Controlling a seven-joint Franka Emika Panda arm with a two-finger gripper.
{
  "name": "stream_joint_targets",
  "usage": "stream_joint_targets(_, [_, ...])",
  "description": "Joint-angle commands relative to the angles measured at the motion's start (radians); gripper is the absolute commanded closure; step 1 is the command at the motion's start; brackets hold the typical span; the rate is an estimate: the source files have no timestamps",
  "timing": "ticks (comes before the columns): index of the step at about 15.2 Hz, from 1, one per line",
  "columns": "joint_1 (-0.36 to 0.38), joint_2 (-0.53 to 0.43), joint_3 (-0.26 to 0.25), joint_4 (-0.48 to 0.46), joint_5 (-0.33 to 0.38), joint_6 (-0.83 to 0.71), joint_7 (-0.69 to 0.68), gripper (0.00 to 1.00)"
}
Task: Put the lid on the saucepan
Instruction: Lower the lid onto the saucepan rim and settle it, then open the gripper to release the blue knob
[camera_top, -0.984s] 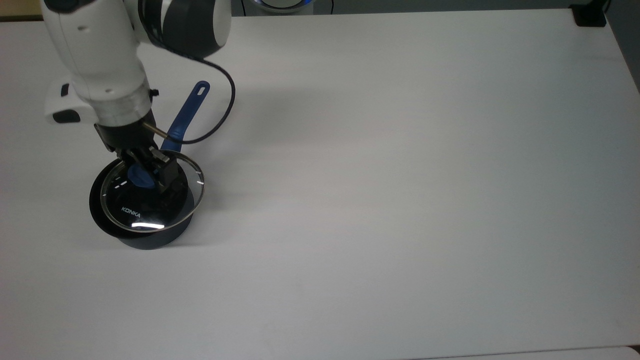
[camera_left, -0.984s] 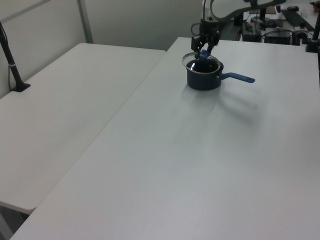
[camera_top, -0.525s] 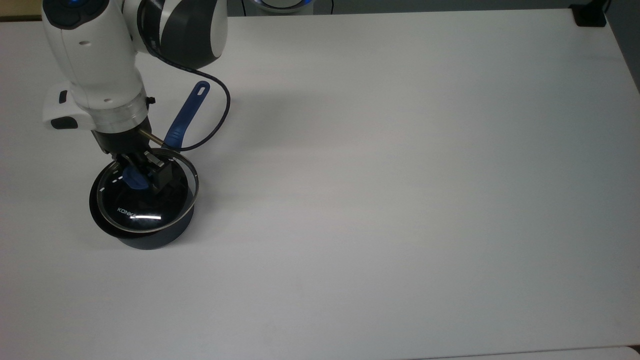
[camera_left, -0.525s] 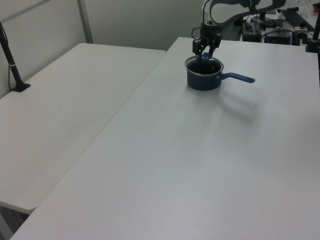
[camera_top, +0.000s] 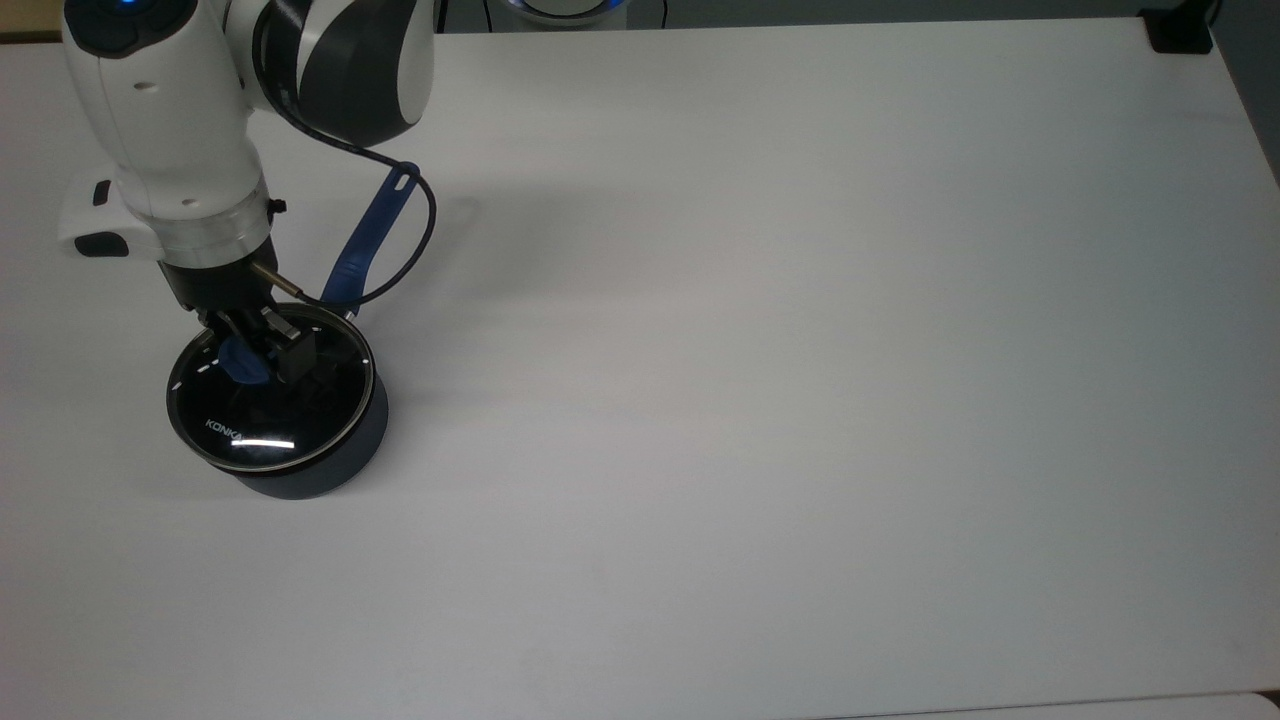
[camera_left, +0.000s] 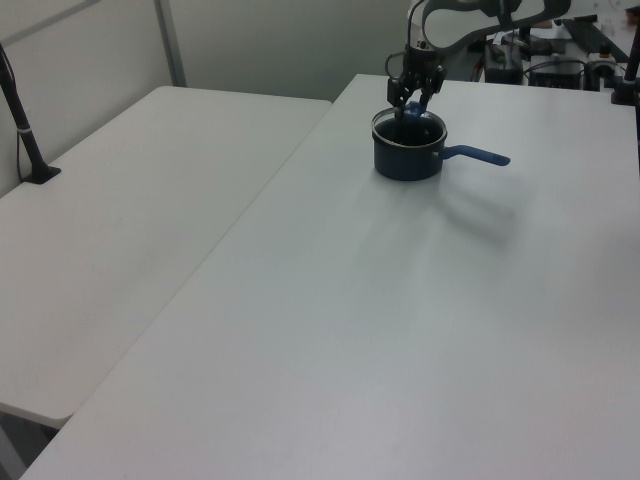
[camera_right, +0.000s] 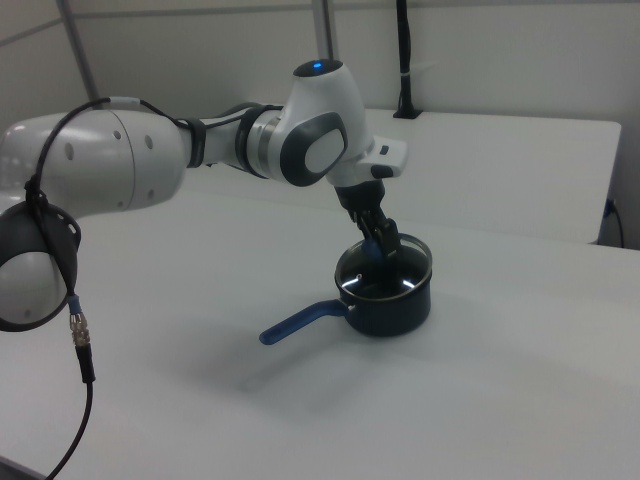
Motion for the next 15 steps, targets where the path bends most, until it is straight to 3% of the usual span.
stream_joint_targets(1, [0.01,0.004,-0.009,0.003,-0.021,0.022,0.054,0.22])
stream_joint_targets(4, [0.012,0.003,-0.008,-0.003,-0.038,0.02,0.054,0.0])
stream_joint_targets(10, [0.006,-0.072,-0.006,-0.013,-0.029,-0.001,0.056,0.0])
stream_joint_targets(15, [0.013,-0.259,0.008,-0.062,-0.026,-0.257,0.056,0.0])
